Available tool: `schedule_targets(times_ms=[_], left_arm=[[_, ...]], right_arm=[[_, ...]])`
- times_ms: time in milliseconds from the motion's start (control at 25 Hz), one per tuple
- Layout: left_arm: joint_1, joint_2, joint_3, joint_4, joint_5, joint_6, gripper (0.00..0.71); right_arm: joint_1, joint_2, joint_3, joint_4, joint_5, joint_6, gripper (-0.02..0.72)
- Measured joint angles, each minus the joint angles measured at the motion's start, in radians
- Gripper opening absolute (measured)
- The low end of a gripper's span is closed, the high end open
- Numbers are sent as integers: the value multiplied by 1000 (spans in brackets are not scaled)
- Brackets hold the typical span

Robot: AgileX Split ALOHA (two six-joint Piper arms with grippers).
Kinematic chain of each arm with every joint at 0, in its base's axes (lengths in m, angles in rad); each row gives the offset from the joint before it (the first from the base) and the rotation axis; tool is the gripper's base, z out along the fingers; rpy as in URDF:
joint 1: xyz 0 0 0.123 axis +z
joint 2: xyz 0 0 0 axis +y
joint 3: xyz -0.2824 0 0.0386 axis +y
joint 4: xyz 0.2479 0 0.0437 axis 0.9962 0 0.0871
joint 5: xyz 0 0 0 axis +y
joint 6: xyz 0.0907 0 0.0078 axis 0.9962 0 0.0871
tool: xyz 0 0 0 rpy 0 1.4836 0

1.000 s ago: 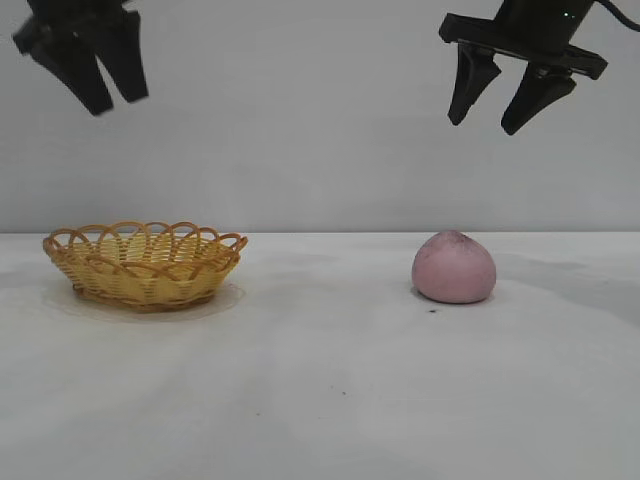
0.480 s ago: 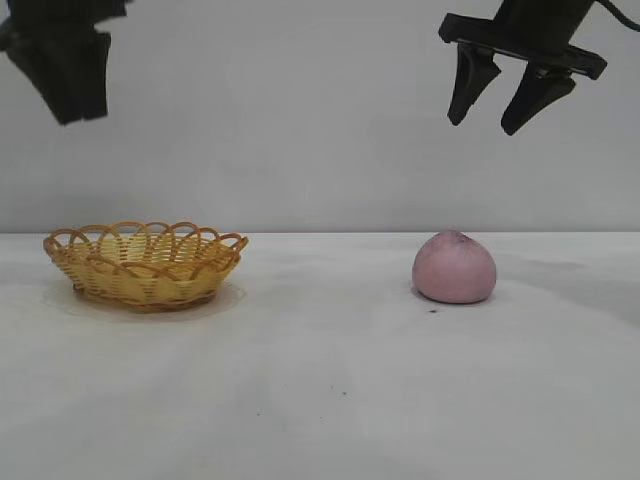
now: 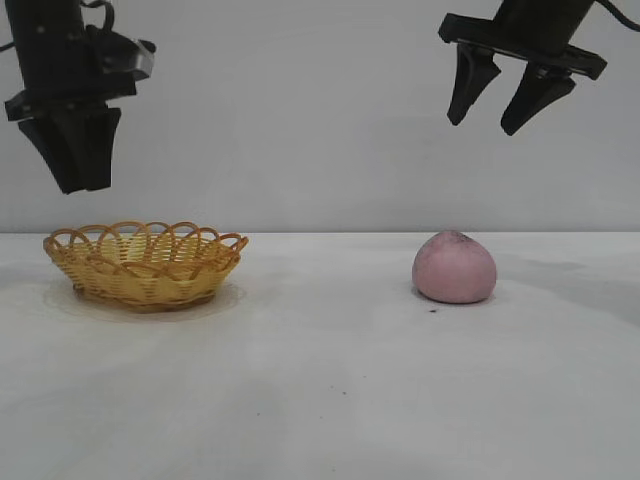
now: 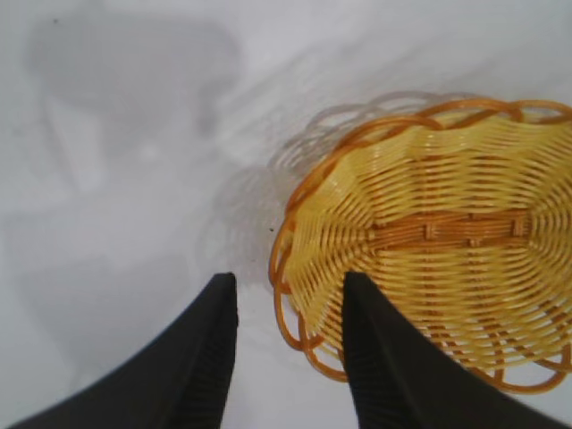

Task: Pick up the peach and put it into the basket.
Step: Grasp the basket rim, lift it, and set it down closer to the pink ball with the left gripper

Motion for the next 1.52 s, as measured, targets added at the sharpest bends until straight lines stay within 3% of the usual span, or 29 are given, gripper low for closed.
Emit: schedule_targets(times_ms=[800,1040,1120,1160,1520], left_arm=[[-1,86,42,4,-4,40,289],[-6,87,44,-1,-4,42,46],[-8,87,44,-2,-2,42,62],[-8,87,42,-2,-2,32,0],[-8,58,11,-94,-2,-280,0]], right_arm=[[0,0,0,0,6,-2,424],[0,0,0,-8,12,-2,424],[0,0,0,-8,12,-2,424],[0,0,0,-8,12,-2,424],[0,0,0,-10,20,-2,424]])
